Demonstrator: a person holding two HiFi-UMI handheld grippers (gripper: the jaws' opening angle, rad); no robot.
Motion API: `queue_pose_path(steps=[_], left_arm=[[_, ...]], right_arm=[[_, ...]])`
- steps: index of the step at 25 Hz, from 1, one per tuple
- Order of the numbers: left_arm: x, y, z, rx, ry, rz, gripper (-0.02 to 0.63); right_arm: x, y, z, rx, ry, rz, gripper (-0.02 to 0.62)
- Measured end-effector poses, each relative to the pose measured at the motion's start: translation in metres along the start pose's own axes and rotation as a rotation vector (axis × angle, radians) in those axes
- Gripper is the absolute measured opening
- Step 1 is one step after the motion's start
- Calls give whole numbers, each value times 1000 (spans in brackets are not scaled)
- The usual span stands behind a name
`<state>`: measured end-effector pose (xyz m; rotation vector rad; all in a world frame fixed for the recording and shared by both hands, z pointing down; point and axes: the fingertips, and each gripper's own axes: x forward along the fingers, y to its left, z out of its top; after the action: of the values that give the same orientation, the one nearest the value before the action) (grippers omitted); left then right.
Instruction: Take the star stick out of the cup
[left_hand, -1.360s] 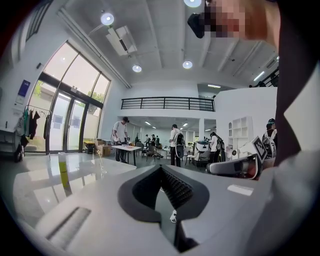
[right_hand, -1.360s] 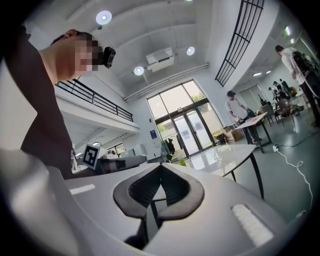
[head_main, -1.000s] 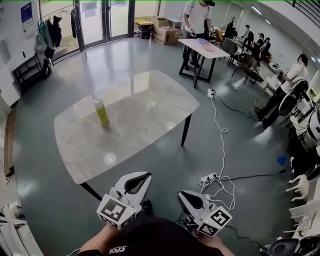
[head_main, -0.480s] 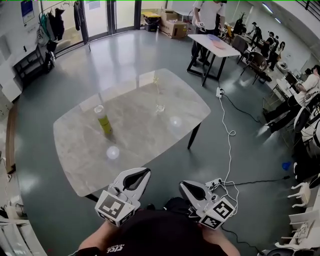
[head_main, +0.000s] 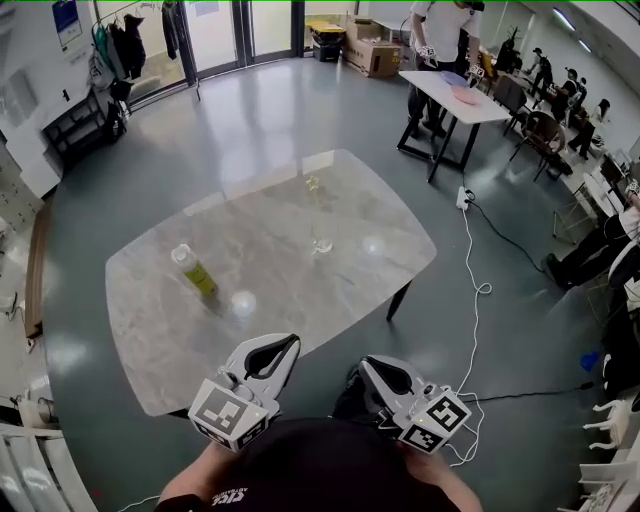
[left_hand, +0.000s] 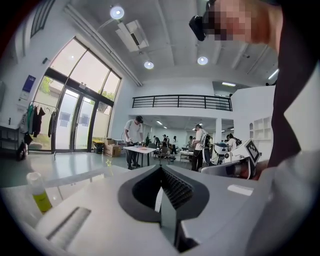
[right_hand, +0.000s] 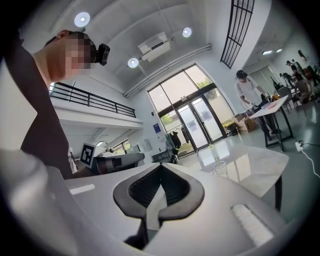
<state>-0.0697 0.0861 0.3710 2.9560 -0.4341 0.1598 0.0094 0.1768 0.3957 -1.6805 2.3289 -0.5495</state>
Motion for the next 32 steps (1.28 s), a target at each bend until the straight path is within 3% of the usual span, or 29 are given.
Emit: queue_pose_path(steps=[8, 13, 21, 32], left_arm=[[127, 12, 33, -34, -38, 95, 2], [174, 21, 41, -46, -24, 175, 2], [201, 46, 41, -44, 12, 259, 2], [216, 106, 56, -39, -46, 318, 2]], right_arm=[[21, -123, 68, -16, 77, 130, 12], [30, -166, 89, -3, 117, 216, 12], [56, -192, 79, 54, 179, 290, 12], [102, -192, 78, 110, 219, 332, 12]])
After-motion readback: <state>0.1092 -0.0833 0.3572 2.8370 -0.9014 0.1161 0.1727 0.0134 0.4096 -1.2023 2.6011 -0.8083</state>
